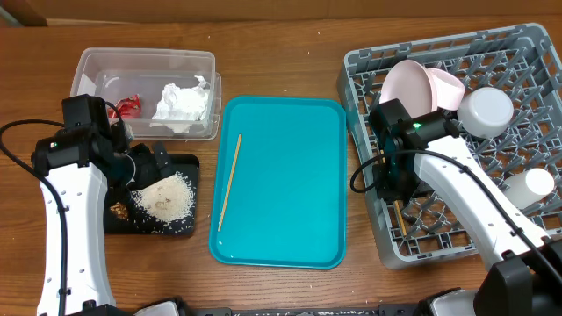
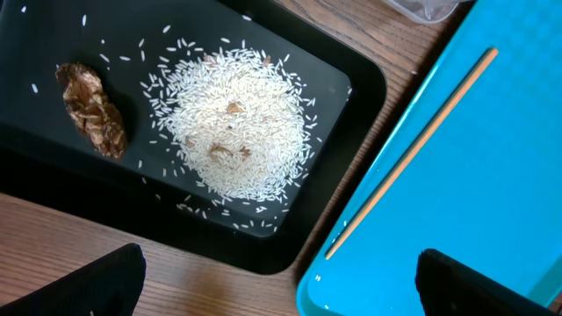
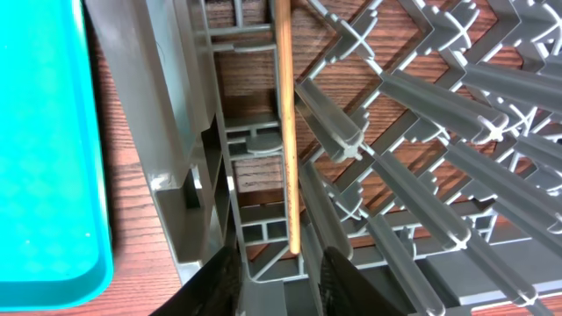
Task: Sort waste into correct bins and load items into the dishwasher
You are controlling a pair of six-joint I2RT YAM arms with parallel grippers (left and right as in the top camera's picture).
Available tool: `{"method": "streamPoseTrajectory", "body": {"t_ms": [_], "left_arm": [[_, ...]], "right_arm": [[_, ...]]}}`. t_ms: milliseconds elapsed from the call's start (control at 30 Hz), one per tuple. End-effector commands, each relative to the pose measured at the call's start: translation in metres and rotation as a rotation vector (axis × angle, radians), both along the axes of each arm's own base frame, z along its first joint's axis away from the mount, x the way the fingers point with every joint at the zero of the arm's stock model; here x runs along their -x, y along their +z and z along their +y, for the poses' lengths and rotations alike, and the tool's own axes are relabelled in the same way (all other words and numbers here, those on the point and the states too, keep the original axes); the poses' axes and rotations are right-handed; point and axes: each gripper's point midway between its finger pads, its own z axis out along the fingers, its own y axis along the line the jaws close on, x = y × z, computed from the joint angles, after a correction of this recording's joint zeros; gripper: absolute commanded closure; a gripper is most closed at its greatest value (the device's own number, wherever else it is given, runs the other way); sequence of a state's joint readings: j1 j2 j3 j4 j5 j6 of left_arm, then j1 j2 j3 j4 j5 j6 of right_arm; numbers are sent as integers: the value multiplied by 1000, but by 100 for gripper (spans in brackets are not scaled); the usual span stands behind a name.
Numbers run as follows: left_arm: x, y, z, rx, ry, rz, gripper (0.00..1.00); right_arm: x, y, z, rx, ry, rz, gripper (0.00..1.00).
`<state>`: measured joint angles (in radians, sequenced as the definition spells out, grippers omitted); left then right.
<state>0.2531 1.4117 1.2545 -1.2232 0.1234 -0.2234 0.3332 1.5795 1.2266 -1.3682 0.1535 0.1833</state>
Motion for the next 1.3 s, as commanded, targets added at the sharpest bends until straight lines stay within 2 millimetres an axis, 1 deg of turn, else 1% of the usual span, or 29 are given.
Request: {"method": "streamPoseTrajectory", "body": {"t_ms": [0,67,100,200,233,267,333,433,500,533,600,633,733,833,967,1100,1200,1267], "left_arm": [[-2,4,1,-10,-26,-18,0],[-2,4,1,-10,-26,-18,0],[-2,4,1,-10,-26,-18,0],[-2,4,1,-10,-26,-18,0],[-2,4,1,-10,-26,-18,0],[-2,4,1,-10,-26,-18,0],[-3,4,1,-11,-26,-18,0],[-2,4,1,-10,-26,-18,0],[-2,4,1,-10,-26,-18,0],[-2,4,1,-10,-26,-18,0],[-2,4,1,-10,-26,-18,0],[-2,4,1,-10,-26,-18,0],[-2,4,1,-10,-26,-18,0],[-2,4,1,-10,-26,-18,0],[-3,4,1,-11,-26,-18,0],[-2,4,1,-10,-26,-18,0],[-2,4,1,-10,-26,-18,0],[-2,4,1,-10,-26,-18,0]], "right_arm": [[-23,29,7,-38,-69,-111,65],[-38,48,21,-96,-93,-174,62],[-45,58,34,-155,-87,-205,61],[-68,88,85,-381,-29,-298,59],[-74,97,104,-459,1,-328,53],[-78,102,119,-512,24,-349,49],[-85,107,143,-578,25,-384,46],[-87,102,175,-619,45,-391,45],[-86,92,199,-635,72,-375,45],[-84,82,214,-639,99,-360,45],[-80,63,238,-640,129,-331,45],[-78,47,252,-636,136,-306,45],[-73,19,278,-635,142,-268,45],[-67,-3,302,-639,171,-252,45],[-61,-34,317,-578,170,-262,45],[-56,-60,320,-495,168,-276,44],[-54,-75,328,-479,185,-282,44],[-56,-78,331,-476,191,-303,44]]}}
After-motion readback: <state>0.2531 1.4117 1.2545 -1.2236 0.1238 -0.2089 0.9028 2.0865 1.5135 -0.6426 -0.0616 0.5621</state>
